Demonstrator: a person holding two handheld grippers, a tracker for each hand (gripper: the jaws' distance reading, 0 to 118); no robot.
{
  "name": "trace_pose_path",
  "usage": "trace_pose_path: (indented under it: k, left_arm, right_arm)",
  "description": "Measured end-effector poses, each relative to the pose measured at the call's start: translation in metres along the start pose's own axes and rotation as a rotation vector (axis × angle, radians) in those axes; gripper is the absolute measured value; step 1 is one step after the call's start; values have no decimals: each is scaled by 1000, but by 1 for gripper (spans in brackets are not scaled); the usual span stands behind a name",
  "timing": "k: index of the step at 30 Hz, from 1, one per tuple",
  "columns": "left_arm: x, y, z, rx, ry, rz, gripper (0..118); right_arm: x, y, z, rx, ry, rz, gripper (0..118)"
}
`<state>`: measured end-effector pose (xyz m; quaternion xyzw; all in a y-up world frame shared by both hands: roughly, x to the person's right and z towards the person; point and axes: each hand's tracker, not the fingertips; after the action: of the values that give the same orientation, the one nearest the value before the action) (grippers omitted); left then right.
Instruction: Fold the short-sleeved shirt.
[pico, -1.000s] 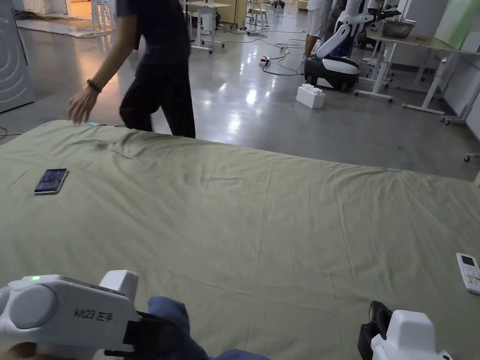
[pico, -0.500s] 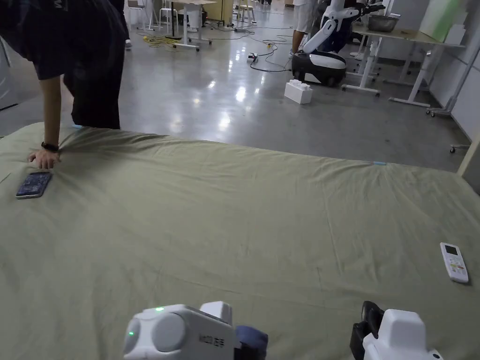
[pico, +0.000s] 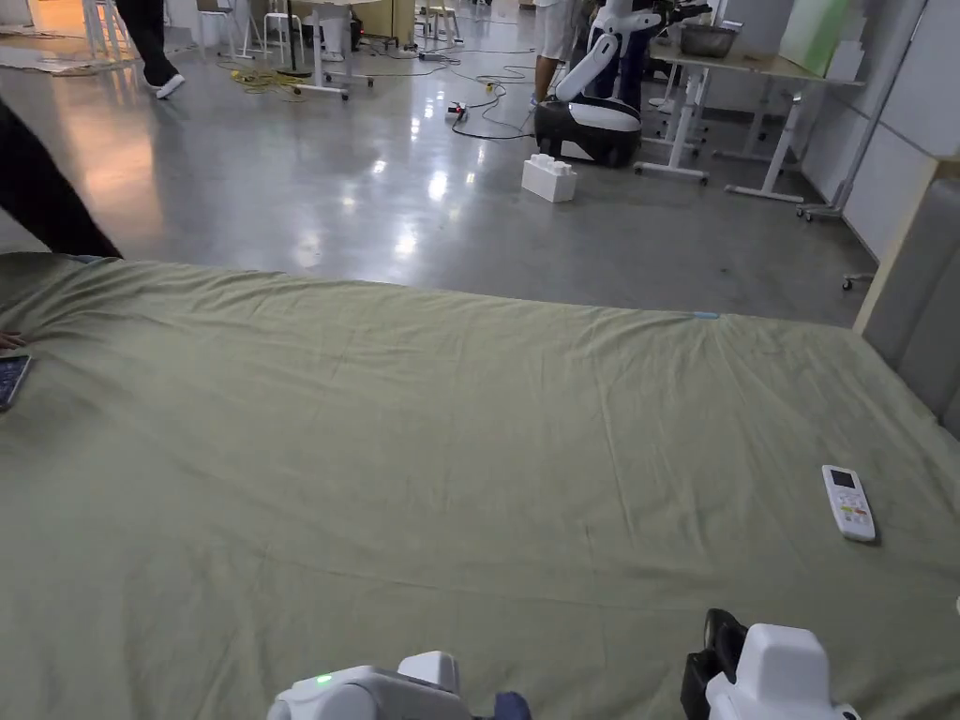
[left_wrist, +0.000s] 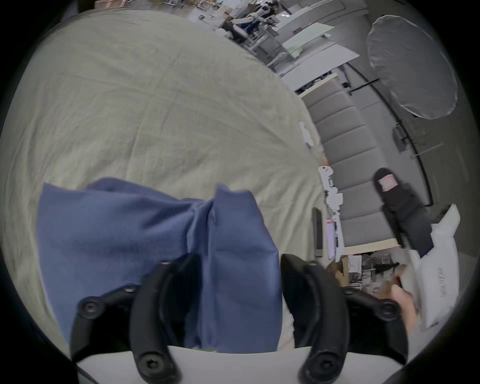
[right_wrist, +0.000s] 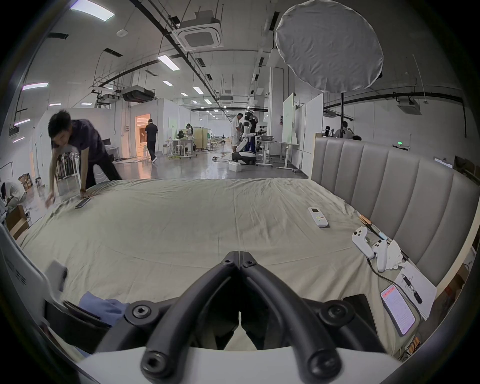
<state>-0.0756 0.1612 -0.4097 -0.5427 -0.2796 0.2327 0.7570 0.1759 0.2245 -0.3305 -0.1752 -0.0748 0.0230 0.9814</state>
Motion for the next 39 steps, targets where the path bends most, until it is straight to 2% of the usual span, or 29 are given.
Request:
trace_pose_path:
  k: [1,4,7,8,9,10,14,19,23,31,35,39]
  left_arm:
    - [1,2,10,27,-11,-25,72]
    - [-3,2,34,95,-36,-67,71]
    - [-9,0,38,123,14,-76,67]
    - [-11,-1,33,117,35,-77,59]
    - [-14,-1,27,100,63,-78,45]
    - [-17,-5,16,76,76,-74,23]
    - [-29,-21,-19,7,75,-33,10]
    - [-40,-35,-36,47,46,-7,3]
    - [-43,-35,-36,69,47,-32,2]
    - [-8,-12,22,204,64,-169,2]
    - [11,6,67,428,214,-354,2]
    - [18,21,114,722,375,-437,2]
  right_arm:
    - [1,0,0,0,0,-1,0]
    - [4,0,0,2,-3,-2,0]
    - [5,0,-1,1,-5,-6,0]
    - [6,-1,-1,0,-6,-9,0]
    - [6,-2,-2,-3,-5,-14,0]
    - [5,-2,-2,-6,-4,-18,0]
    - [4,-5,-2,-15,0,-21,0]
    - [3,-7,0,-20,4,-8,0]
    - [2,-6,2,-16,8,5,0]
    - [-2,10,4,22,8,23,0]
    - [-7,26,6,70,3,19,0]
    - [-14,43,7,131,-3,30,0]
